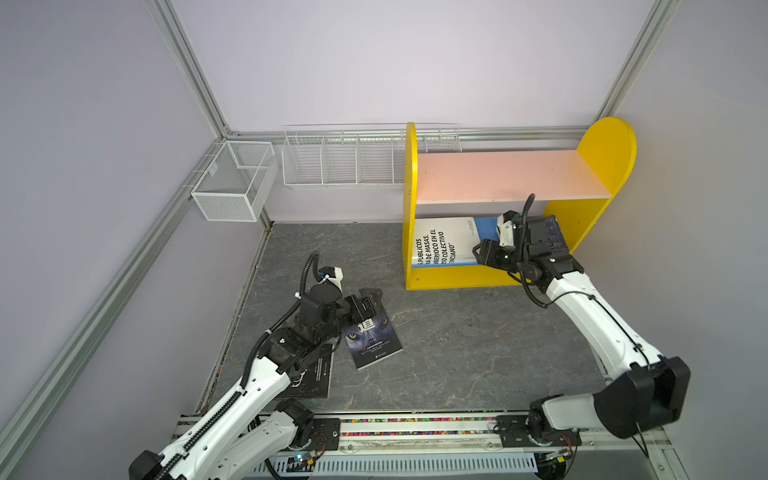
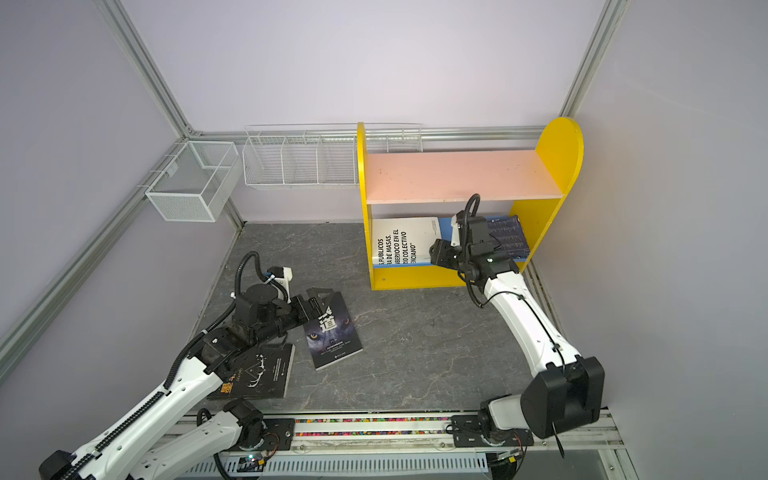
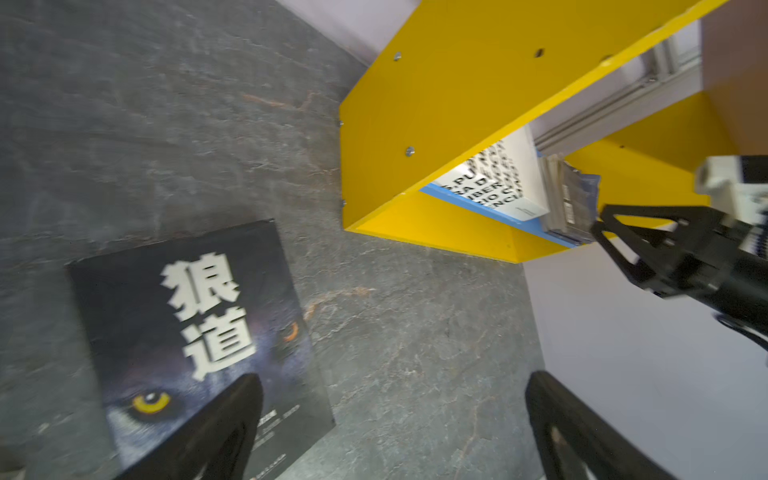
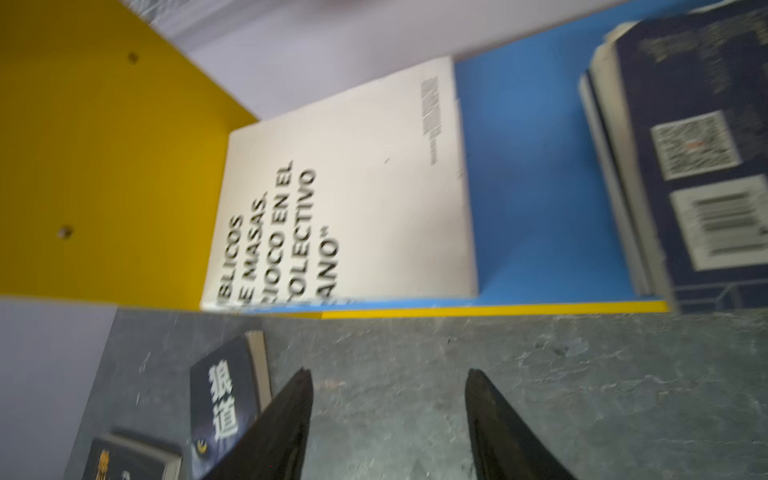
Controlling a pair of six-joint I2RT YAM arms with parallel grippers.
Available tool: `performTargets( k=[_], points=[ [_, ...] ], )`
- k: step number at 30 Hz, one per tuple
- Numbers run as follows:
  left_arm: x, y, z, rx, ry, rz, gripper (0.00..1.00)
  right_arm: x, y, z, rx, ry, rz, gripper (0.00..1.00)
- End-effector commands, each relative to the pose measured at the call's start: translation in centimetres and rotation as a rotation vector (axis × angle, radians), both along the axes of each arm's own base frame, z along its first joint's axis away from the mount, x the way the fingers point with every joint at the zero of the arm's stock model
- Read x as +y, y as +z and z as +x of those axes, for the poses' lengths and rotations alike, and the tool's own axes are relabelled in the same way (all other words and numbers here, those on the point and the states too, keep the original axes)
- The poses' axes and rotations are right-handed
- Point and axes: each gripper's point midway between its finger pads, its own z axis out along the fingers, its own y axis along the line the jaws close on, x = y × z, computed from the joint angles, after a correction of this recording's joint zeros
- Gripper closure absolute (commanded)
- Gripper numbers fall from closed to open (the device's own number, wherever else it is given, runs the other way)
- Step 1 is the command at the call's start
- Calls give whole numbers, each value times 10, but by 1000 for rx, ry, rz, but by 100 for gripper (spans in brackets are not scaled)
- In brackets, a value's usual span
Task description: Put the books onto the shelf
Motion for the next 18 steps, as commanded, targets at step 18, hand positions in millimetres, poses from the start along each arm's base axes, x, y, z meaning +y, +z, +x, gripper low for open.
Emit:
performTargets(
  k=[18],
  points=[
    [22, -149, -19, 273, 110, 72, 0, 166, -120, -85, 128, 303, -74, 39]
  ],
)
